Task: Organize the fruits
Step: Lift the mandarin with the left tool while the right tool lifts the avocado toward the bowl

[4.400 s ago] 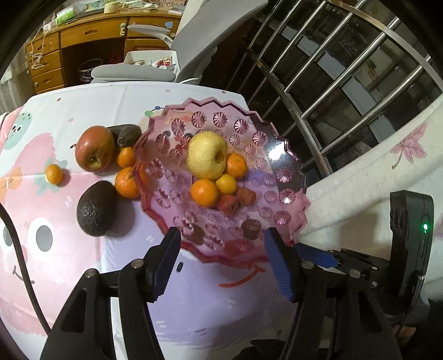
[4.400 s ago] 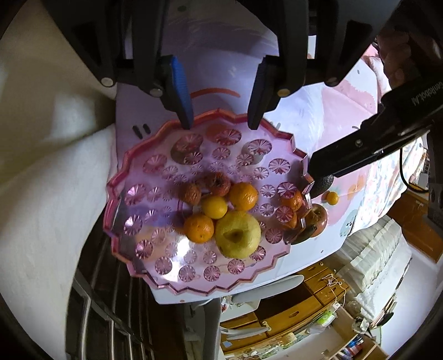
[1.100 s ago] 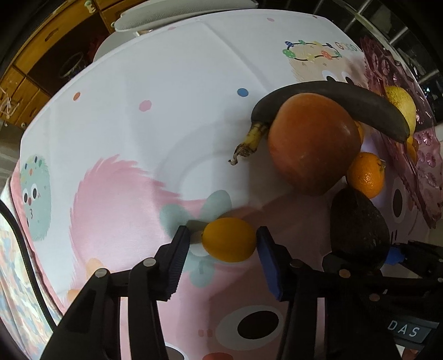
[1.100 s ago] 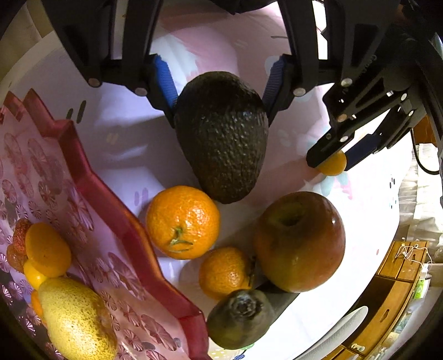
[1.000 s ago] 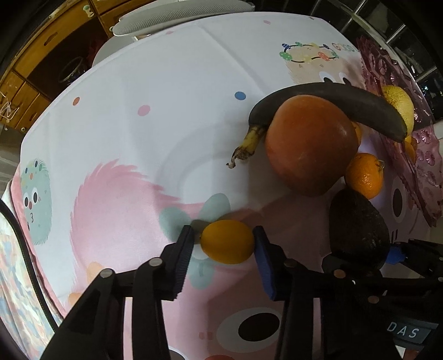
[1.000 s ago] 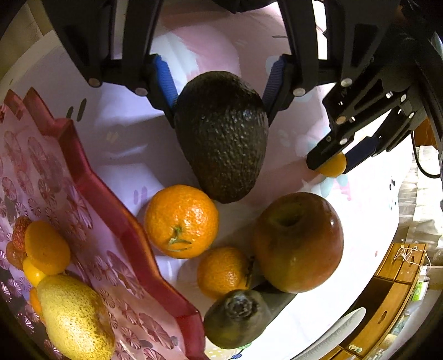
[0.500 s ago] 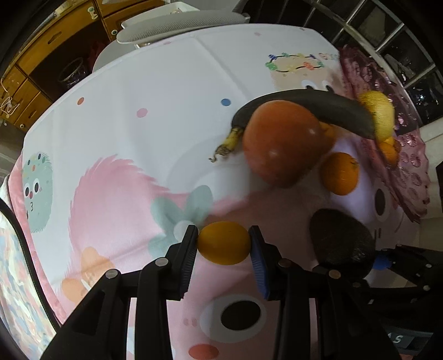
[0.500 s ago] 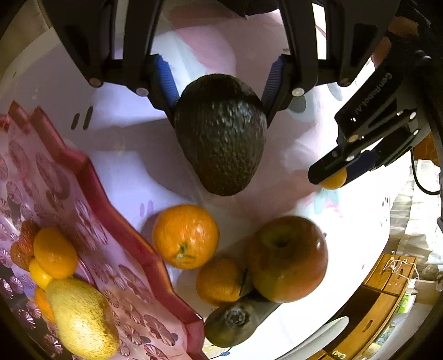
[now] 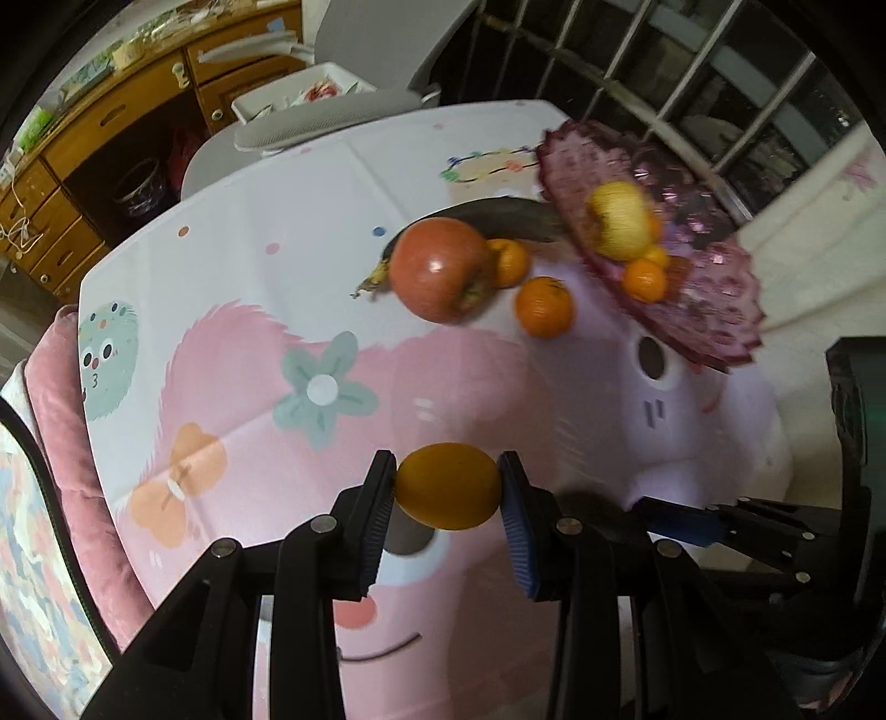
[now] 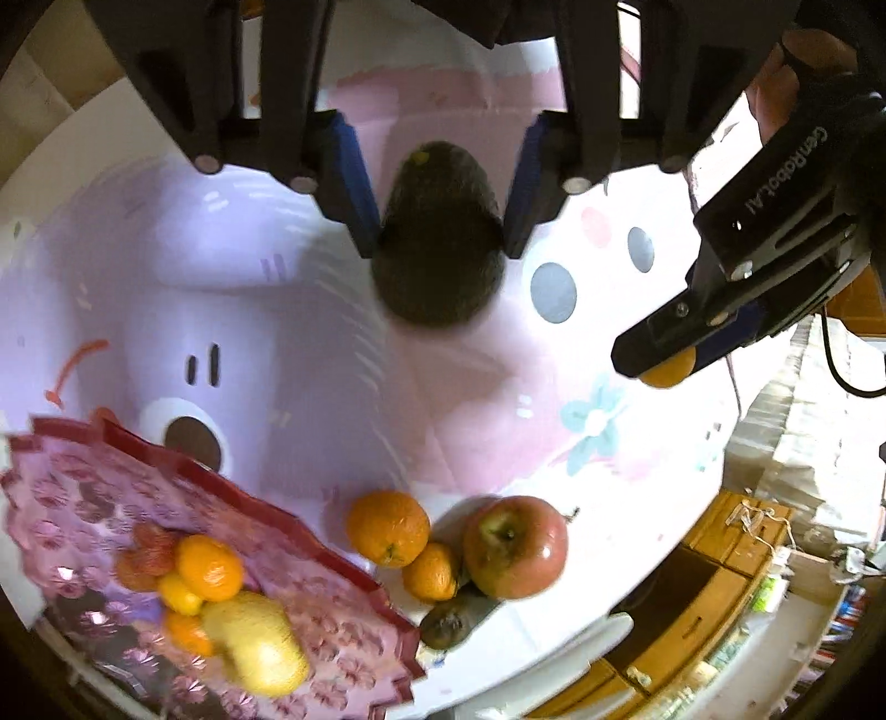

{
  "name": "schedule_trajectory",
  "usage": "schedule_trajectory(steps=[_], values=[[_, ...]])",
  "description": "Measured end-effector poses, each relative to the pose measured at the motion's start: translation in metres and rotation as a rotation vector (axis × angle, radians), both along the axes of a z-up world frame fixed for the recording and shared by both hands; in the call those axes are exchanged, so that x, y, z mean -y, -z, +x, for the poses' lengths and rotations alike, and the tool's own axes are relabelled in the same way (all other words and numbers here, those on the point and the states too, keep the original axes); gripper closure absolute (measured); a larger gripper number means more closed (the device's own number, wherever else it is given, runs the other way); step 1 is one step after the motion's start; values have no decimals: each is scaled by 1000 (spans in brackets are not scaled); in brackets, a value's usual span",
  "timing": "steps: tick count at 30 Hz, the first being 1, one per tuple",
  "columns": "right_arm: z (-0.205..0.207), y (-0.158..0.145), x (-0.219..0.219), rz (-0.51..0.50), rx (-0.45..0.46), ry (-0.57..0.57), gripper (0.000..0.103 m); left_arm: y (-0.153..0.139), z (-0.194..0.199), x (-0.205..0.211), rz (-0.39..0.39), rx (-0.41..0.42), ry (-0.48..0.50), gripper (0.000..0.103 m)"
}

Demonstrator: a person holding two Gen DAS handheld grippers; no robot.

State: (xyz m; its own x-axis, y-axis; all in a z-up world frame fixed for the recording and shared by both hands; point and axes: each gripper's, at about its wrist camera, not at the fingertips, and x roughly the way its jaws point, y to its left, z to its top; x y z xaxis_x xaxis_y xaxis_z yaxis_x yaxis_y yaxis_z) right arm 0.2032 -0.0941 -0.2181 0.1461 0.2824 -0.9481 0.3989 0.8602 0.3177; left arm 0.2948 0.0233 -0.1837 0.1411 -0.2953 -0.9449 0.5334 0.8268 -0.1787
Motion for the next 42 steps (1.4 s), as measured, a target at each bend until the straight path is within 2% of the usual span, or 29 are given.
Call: schedule_trajectory(steps=[1, 2, 3, 6, 13, 20, 29, 31, 33, 35, 36, 38, 42], values=[[-5, -5, 0, -5, 18, 5, 76, -5, -8, -2, -11, 6, 4, 67], [-10, -11, -1, 1, 40, 1, 100, -8, -12, -1, -17, 9, 8, 67], [-15, -14, -2, -4, 55, -3, 102, -10, -16, -3, -22, 13, 11, 67], [-26, -17, -4, -11, 125, -6, 103, -8, -32, -13, -40, 8, 0, 67], [-64, 17, 10, -9, 58, 66, 103, 13, -60, -59, -49, -39, -67, 67], [-82, 21, -9, 34, 16, -16, 103, 17, -62, -108, -51, -34, -178, 67], [-72, 15, -54, 119, 77, -186, 102, 22, -69, -155, -39, -38, -288, 67], [-72, 14, -63, 148, 83, -221, 100, 22, -72, -163, -42, -36, -309, 67], [-71, 15, -75, 173, 82, -268, 92, 23, -76, -169, -44, -31, -321, 67], [-74, 16, -85, 189, 78, -307, 77, 23, -80, -174, -45, -28, -334, 67], [-75, 17, -88, 194, 75, -323, 74, 23, -82, -176, -46, -26, -340, 67], [-76, 18, -96, 199, 68, -356, 62, 23, -87, -182, -49, -25, -357, 67], [-78, 20, -109, 211, 47, -417, 52, 24, -95, -190, -55, -24, -383, 67]])
